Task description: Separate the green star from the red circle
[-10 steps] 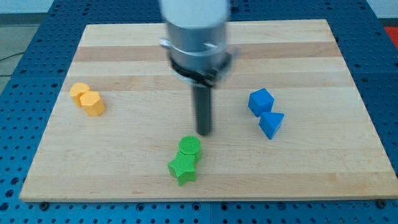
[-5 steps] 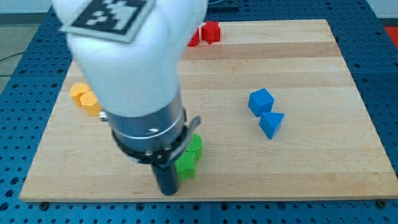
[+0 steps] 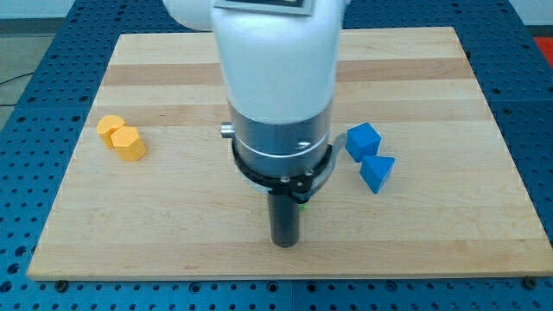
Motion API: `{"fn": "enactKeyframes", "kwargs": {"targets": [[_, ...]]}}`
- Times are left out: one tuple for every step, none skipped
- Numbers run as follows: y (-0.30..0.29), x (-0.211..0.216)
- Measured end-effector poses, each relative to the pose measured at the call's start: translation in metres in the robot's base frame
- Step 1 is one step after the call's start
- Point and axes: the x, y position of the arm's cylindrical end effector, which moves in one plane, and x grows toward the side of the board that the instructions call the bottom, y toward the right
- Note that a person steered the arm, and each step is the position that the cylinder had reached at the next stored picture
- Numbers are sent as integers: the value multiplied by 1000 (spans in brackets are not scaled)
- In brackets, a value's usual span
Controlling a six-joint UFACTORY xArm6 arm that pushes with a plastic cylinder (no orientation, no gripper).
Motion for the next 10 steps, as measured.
{"fn": "enactKeyframes", "kwargs": {"targets": [[39, -24], [22, -37], [58, 4], [-9, 24], [-39, 10], [-32, -19], [-6, -25], [0, -32], [0, -48], [-1, -65]]}}
